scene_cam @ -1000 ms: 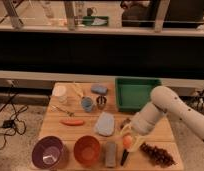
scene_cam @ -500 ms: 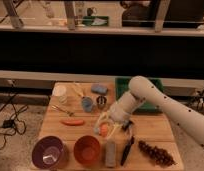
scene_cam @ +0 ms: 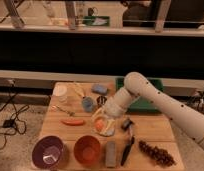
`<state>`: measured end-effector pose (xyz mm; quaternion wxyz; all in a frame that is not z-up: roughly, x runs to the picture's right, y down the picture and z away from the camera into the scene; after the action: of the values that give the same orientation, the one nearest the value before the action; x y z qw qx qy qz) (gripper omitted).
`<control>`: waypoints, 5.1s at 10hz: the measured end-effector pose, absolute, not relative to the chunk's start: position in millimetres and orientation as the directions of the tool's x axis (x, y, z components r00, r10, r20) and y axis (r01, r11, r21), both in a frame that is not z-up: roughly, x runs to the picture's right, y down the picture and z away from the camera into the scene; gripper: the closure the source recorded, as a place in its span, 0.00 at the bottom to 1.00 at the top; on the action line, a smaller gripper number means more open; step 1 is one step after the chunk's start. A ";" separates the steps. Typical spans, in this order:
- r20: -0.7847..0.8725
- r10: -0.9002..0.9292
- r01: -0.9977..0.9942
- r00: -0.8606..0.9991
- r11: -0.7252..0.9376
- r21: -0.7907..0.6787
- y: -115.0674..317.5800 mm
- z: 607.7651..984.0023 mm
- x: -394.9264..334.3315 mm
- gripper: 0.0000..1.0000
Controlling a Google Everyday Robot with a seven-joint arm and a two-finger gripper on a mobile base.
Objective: Place apple in paper cup
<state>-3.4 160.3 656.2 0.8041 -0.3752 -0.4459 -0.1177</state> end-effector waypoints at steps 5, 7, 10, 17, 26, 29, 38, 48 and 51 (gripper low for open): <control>0.831 0.157 0.499 0.534 0.735 -0.460 151.8 661.2 -14.5 0.99; 0.851 0.155 0.491 0.501 0.759 -0.427 140.9 671.4 -42.1 0.99; 0.886 0.135 0.507 0.443 0.778 -0.372 119.3 692.8 -92.5 0.99; 0.928 0.068 0.573 0.367 0.769 -0.283 62.4 727.2 -161.9 0.99; 0.942 0.071 0.547 0.328 0.799 -0.250 57.1 735.9 -174.2 0.99; 0.960 0.056 0.534 0.273 0.822 -0.200 39.7 758.0 -215.3 0.99; 0.981 -0.003 0.566 0.195 0.817 -0.110 11.4 779.9 -257.8 0.99; 0.973 -0.031 0.559 0.229 0.823 -0.105 -8.1 815.6 -254.9 0.99; 0.974 -0.048 0.570 0.220 0.817 -0.089 -13.7 818.2 -263.5 0.99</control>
<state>-263.5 -13.7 818.2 0.7490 -0.2213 -0.5895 -0.2061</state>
